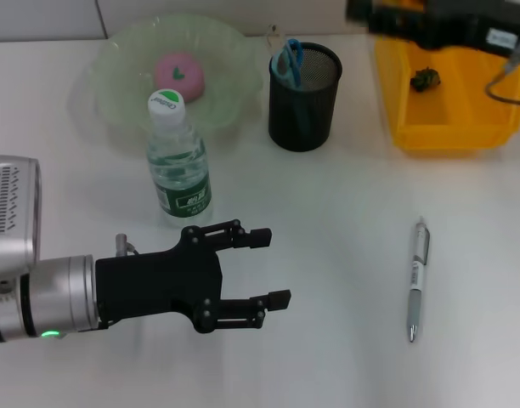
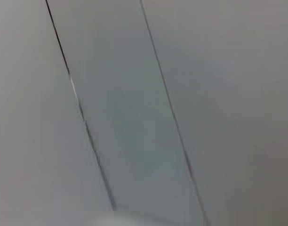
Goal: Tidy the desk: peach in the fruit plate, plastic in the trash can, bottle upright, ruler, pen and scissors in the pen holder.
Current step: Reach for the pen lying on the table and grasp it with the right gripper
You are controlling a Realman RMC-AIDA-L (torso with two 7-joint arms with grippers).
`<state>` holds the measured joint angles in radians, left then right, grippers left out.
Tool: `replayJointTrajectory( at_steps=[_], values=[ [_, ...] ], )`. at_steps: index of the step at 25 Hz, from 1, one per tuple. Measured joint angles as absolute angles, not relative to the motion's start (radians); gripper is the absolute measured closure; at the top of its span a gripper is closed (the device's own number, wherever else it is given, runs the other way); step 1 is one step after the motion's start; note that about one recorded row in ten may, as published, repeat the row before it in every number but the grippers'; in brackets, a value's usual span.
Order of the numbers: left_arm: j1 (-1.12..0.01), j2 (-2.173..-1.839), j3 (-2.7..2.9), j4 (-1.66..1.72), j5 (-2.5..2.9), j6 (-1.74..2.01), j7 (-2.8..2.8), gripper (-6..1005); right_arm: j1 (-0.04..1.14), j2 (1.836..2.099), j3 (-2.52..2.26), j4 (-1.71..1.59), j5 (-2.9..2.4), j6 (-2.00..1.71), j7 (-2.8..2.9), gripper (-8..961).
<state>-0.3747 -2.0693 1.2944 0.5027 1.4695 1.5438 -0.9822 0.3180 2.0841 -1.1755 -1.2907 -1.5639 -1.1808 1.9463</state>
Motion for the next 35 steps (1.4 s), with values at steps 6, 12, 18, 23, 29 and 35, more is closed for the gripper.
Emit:
replayJointTrajectory(
  at_steps=[6,12,18,23,29,35],
  values=[
    [-0.373,-2.069,1.291,0.501,1.471,1.543,-0.978,202,0.405,2.082,-1.072,-1.624,-2.195,-1.631,2.604,118],
    [-0.373,-2.069,1.293,0.500,1.472,1.538,-0.977,202,0.469,2.084,-1.163,-1.644,-2.469,-1.781,2.814,118],
    [-0.377,-2.069,1.291,0.498,1.474,1.537,-0.977,202,0.515,2.084,-1.302,-1.517,-2.617,-1.750,2.933,119],
    [-0.375,-2.069,1.291,0.503,1.475,1.539,-0.978,202,0.524,2.085,-1.341,-1.454,-2.652,-1.702,2.951,119],
    [-0.375,-2.069,1.292,0.503,1.475,1.539,-0.977,202,0.550,2.087,-1.348,-1.368,-2.672,-1.653,2.953,126],
    [-0.374,-2.069,1.291,0.503,1.474,1.540,-0.977,202,0.586,2.087,-1.364,-1.287,-2.690,-1.607,2.954,171]
  ],
)
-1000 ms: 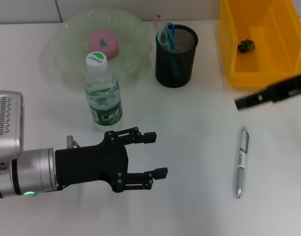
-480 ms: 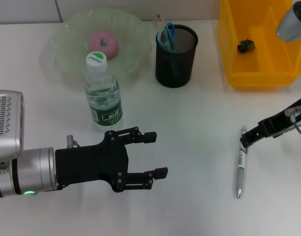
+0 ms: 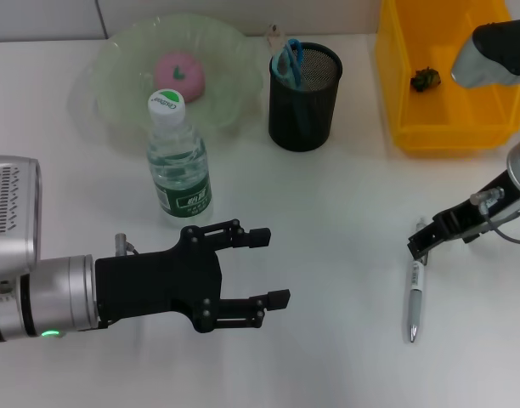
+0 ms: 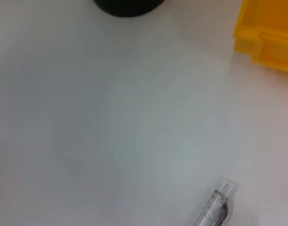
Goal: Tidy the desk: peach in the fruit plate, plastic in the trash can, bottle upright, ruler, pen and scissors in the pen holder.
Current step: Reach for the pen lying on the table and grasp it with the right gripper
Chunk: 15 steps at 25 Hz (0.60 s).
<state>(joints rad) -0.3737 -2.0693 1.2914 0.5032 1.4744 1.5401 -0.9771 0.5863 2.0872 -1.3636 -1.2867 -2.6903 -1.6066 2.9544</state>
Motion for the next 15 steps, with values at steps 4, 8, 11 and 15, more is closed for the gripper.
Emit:
replayJointTrajectory(
  at_steps=[4,8,11,15],
  values=[
    [-0.372,-2.069,1.292,0.503,1.475,1.540,-0.976,202,0.604,2.088,-1.375,-1.256,-2.692,-1.591,2.955,202],
    [-0.372,-2.069,1.293,0.501,1.475,1.538,-0.976,202,0.607,2.088,-1.393,-1.247,-2.701,-1.577,2.955,232],
    [-0.372,-2.069,1.294,0.501,1.475,1.538,-0.976,201,0.618,2.088,-1.410,-1.212,-2.703,-1.559,2.956,255],
    [-0.373,-2.069,1.294,0.502,1.475,1.537,-0.976,201,0.630,2.088,-1.413,-1.184,-2.704,-1.546,2.956,285]
  ],
)
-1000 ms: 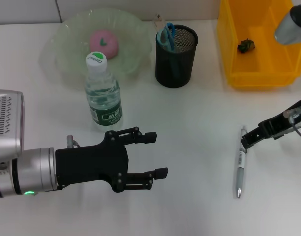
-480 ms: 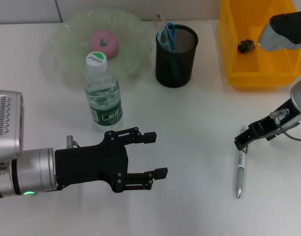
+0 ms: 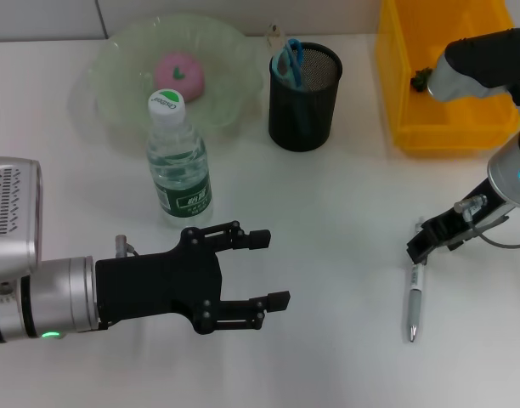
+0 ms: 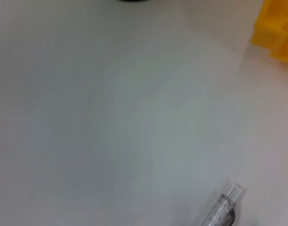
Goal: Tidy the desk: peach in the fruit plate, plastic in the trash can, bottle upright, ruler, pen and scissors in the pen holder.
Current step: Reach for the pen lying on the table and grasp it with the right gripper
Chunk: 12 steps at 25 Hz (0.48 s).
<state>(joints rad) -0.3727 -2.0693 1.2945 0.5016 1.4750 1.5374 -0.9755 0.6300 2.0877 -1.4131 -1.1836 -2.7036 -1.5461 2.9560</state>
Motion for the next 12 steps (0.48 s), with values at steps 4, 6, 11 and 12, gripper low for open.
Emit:
replayJointTrajectory(
  at_steps=[4,6,11,12],
  values=[
    [-0.373,-2.069,1.295,0.502,1.475,1.538,-0.976,201,0.634,2.088,-1.415,-1.173,-2.704,-1.536,2.956,326],
    [-0.373,-2.069,1.293,0.502,1.475,1.539,-0.976,201,0.634,2.088,-1.416,-1.183,-2.700,-1.539,2.956,348],
    [-0.373,-2.069,1.292,0.502,1.475,1.541,-0.976,201,0.630,2.088,-1.413,-1.202,-2.695,-1.542,2.957,383],
    [-0.373,-2.069,1.292,0.503,1.475,1.541,-0.976,201,0.630,2.088,-1.413,-1.202,-2.695,-1.542,2.957,387]
  ],
)
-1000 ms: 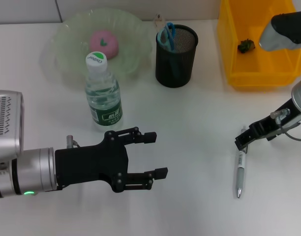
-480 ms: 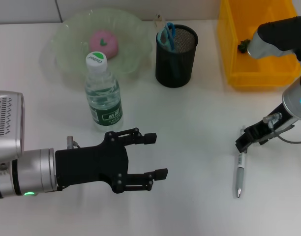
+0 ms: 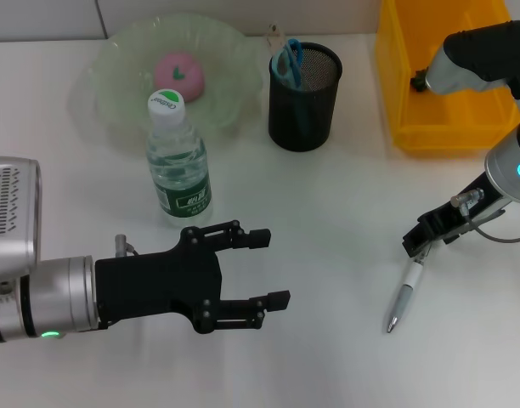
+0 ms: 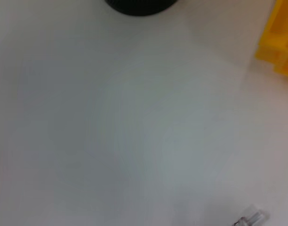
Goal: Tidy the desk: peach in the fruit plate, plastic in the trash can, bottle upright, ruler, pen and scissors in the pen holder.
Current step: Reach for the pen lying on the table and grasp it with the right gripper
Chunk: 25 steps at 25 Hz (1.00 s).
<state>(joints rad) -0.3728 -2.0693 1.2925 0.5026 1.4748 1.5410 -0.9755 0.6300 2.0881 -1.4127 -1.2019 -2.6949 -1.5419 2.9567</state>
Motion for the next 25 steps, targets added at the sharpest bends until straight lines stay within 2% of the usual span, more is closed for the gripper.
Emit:
replayJointTrajectory(
  at_steps=[19,25],
  values=[
    [-0.373,-2.069,1.292,0.500,1.476,1.537,-0.976,201,0.649,2.089,-1.404,-1.123,-2.701,-1.515,2.958,466],
    [-0.373,-2.069,1.291,0.502,1.476,1.537,-0.976,202,0.647,2.089,-1.414,-1.127,-2.704,-1.511,2.958,593]
  ],
)
